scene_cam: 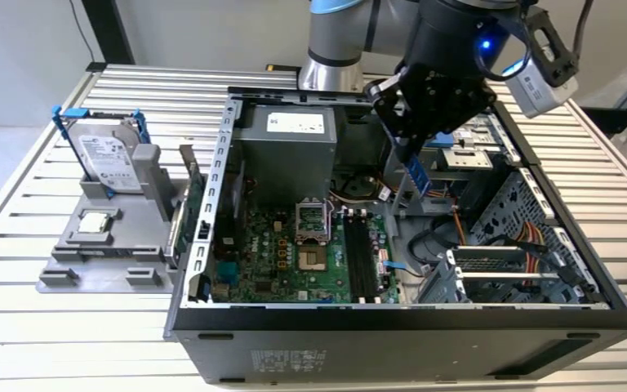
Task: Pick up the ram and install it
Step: 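Insert the ram into the slot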
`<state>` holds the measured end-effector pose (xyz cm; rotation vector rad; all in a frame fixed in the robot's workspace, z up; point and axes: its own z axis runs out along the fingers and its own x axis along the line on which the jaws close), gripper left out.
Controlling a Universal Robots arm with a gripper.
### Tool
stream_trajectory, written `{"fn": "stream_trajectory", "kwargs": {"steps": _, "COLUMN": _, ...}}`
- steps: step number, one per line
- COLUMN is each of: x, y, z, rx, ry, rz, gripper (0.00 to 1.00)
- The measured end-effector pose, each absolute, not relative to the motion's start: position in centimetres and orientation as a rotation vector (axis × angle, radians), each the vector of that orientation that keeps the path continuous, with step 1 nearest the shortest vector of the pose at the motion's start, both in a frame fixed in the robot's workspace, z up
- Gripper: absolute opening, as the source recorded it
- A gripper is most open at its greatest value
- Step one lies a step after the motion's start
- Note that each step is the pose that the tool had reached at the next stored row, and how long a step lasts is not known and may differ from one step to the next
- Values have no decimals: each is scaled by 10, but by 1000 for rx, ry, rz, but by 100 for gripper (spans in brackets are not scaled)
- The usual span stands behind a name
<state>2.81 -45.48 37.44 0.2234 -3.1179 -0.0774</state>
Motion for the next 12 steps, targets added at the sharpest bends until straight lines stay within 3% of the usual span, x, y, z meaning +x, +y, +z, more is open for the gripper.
{"fn": "stream_trajectory", "kwargs": {"steps": 12, "x": 32, "y": -455, "z": 374, "rx": 123, "ry": -3125, "rz": -78, "gripper": 0}}
